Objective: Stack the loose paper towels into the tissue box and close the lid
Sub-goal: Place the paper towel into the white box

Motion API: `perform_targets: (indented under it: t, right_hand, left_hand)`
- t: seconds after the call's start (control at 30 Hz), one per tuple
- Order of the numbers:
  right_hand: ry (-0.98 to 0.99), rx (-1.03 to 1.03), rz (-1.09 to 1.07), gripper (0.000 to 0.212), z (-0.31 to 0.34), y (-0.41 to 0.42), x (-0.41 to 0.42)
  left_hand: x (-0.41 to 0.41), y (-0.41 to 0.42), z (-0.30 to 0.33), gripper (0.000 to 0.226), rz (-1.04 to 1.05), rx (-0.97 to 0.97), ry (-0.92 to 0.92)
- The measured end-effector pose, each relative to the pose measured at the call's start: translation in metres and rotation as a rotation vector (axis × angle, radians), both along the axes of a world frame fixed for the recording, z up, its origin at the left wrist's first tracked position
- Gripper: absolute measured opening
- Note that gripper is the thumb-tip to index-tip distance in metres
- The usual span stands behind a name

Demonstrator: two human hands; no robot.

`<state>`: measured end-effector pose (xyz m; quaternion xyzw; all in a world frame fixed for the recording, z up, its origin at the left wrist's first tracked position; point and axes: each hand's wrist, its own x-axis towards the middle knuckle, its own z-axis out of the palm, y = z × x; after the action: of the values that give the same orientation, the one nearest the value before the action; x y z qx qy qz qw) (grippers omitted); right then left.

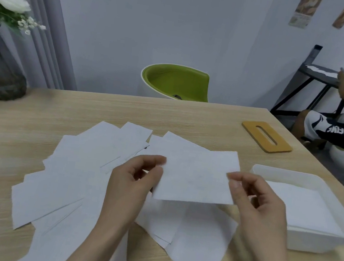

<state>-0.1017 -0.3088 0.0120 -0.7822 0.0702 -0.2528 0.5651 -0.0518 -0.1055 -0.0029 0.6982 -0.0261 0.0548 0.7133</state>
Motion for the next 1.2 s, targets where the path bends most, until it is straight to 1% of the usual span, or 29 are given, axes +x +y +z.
perform_targets:
  t: [0.13,0.27,0.4,0.5,0.57,0.6,0.63,0.7,0.73,0.9,0.97,1.1,1.2]
  right_hand:
    - [0.031,-0.090,-0.094,0.016,0.018,-0.043,-0.009]
    - [0.071,-0.134,-0.191,0.013,0.022,-0.092,-0.020]
    - [0.147,-0.134,-0.276,0.014,0.017,-0.141,-0.026]
    - [0.204,-0.173,-0.325,0.016,0.012,-0.171,-0.030]
    - [0.244,-0.199,-0.325,0.018,0.011,-0.181,-0.031]
    - [0.267,-0.234,-0.324,0.018,0.010,-0.185,-0.031]
    - [0.301,-0.312,-0.329,0.018,0.010,-0.187,-0.030]
    - [0.401,-0.532,-0.348,0.015,0.012,-0.190,-0.026]
    - [0.436,-0.613,-0.350,0.014,0.013,-0.190,-0.025]
    - [0.529,-0.808,-0.321,0.017,0.016,-0.188,-0.021]
    - [0.546,-0.849,-0.327,0.016,0.017,-0.188,-0.020]
    - [0.571,-0.960,-0.329,0.014,0.015,-0.184,-0.022]
    - [0.511,-0.961,-0.346,0.013,0.014,-0.180,-0.025]
  left_hand:
    - [0.008,-0.041,0.015,0.022,-0.111,0.007,-0.003]
    - [0.010,-0.097,0.020,0.021,-0.224,0.073,0.008]
    - [0.010,-0.149,0.019,0.019,-0.302,0.173,0.011]
    - [0.010,-0.181,0.016,0.017,-0.324,0.243,0.011]
    - [0.008,-0.195,0.014,0.017,-0.314,0.367,-0.026]
    - [0.007,-0.199,0.012,0.018,-0.303,0.456,-0.068]
    - [0.005,-0.201,0.011,0.019,-0.290,0.552,-0.124]
    - [0.003,-0.202,0.008,0.021,-0.275,0.730,-0.224]
    - [0.003,-0.202,0.007,0.023,-0.274,0.795,-0.245]
    - [0.005,-0.202,0.010,0.029,-0.320,1.028,-0.313]
    - [0.005,-0.201,0.011,0.031,-0.339,1.097,-0.337]
    - [0.007,-0.200,0.013,0.033,-0.370,1.156,-0.344]
    - [0.008,-0.196,0.012,0.037,-0.366,1.153,-0.375]
